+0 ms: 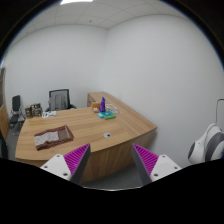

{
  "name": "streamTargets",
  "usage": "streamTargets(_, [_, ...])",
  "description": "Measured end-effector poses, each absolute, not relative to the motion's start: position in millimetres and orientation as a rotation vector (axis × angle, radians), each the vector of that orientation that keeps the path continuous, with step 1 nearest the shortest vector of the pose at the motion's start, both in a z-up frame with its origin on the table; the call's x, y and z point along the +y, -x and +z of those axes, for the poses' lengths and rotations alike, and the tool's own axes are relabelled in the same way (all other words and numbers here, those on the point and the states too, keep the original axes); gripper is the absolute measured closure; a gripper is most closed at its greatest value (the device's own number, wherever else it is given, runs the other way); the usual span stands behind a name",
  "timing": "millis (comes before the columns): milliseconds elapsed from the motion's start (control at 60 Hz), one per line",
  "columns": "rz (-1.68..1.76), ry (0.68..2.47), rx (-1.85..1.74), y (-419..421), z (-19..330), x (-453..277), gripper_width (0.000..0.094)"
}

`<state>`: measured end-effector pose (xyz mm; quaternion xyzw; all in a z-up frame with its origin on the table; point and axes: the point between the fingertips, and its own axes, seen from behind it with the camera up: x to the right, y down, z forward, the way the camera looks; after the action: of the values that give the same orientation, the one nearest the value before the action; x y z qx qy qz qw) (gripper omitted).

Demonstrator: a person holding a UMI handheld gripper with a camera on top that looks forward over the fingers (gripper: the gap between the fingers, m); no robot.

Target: Fold towel

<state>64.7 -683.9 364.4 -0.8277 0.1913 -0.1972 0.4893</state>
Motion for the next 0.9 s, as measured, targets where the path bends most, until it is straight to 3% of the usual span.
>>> streamTargets(150, [-0.463, 2.060, 0.478, -57.8, 340.3, -688.9, 0.0079])
streamTargets(483, [-0.331, 2.221, 0.385, 43.5, 223.8, -664.1, 0.0081])
streamTargets(683, [-0.134, 2.302, 0.185, 177.8, 156.2, -596.6, 0.0080])
streamTargets(900, [0.025, 2.258, -0.014, 307.4, 123.7, -465.5, 0.0073])
